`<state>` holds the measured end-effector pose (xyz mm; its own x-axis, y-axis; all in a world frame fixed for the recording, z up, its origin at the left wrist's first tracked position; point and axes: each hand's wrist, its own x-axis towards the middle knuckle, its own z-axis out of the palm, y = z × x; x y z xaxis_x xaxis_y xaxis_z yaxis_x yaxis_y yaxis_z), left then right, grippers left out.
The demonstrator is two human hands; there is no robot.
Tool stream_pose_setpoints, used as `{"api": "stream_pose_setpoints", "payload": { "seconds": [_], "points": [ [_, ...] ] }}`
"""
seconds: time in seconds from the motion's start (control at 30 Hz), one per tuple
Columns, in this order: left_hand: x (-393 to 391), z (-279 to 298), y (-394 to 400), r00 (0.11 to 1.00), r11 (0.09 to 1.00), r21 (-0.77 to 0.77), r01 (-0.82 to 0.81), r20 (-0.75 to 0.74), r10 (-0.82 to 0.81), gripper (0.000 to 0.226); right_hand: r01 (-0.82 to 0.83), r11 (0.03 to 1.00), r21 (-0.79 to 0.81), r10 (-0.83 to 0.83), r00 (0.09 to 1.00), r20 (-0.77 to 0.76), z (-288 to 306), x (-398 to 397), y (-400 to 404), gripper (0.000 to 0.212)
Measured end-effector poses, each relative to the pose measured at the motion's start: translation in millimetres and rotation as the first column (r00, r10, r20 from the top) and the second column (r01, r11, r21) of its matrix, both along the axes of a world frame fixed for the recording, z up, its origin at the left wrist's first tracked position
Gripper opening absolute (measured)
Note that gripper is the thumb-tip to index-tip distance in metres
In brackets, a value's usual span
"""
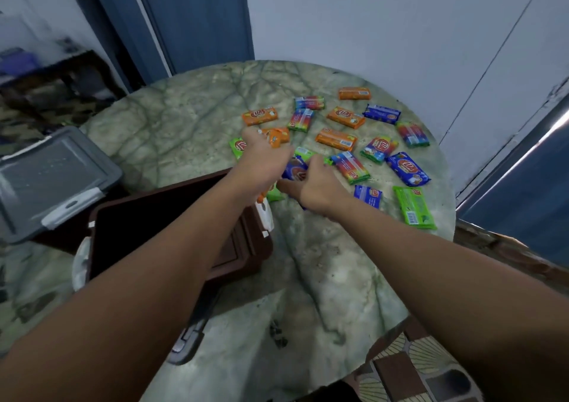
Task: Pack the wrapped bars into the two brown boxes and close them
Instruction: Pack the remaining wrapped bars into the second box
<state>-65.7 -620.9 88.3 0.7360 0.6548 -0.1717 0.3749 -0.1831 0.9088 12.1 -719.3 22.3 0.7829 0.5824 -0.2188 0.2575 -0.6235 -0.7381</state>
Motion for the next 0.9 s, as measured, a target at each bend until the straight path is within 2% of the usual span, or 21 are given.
{"api": "stream_pose_setpoints", "payload": {
  "seconds": [0.07,0.23,0.3,0.37,0.43,0.47,0.6,0.7,0.77,0.83,0.9],
  "points": [
    [-16,3,18,0.998,0.998,0.027,-0.055,0.017,0.055,0.04,-0.045,0.999,-0.016,0.045,0.998,0.034,7,-10,17,0.1],
    [-60,3,56,0.985,0.982,0.08,-0.172,0.012,0.171,0.038,-0.13,0.991,-0.013,0.131,0.984,0.117,22,-37,54,0.09],
    [-78,-1,71,0.979,0.977,0.073,-0.198,-0.027,0.201,0.043,-0.188,0.981,-0.04,0.192,0.969,0.156,23,-49,68,0.097],
    [-95,-7,84,0.97,0.972,0.024,-0.235,-0.056,0.236,0.057,-0.238,0.968,-0.08,0.249,0.952,0.179,22,-63,80,0.103],
    [-112,-12,93,0.957,0.958,-0.048,-0.284,-0.071,0.281,0.073,-0.291,0.947,-0.135,0.315,0.923,0.221,18,-77,90,0.104],
    [-119,-17,97,0.951,0.95,-0.067,-0.304,-0.085,0.298,0.073,-0.319,0.933,-0.168,0.354,0.902,0.247,15,-83,94,0.103],
    [-149,-42,113,0.94,0.961,-0.044,-0.274,-0.221,0.259,0.057,-0.423,0.854,-0.303,0.51,0.796,0.326,3,-99,105,0.095],
    [-164,-60,125,0.936,0.985,-0.01,-0.17,-0.315,0.158,0.057,-0.462,0.796,-0.391,0.587,0.748,0.31,-8,-105,112,0.094],
    [-169,-73,129,0.922,0.999,0.043,-0.027,-0.385,0.042,0.055,-0.479,0.752,-0.452,0.637,0.705,0.312,-17,-107,116,0.093],
    [-171,-84,130,0.85,0.97,0.156,0.186,-0.521,-0.079,0.055,-0.487,0.712,-0.506,0.675,0.671,0.305,-26,-106,121,0.097],
    [-173,-94,131,0.751,0.897,0.243,0.369,-0.647,-0.134,0.053,-0.489,0.667,-0.562,0.708,0.65,0.275,-34,-104,125,0.097]
  ]
}}
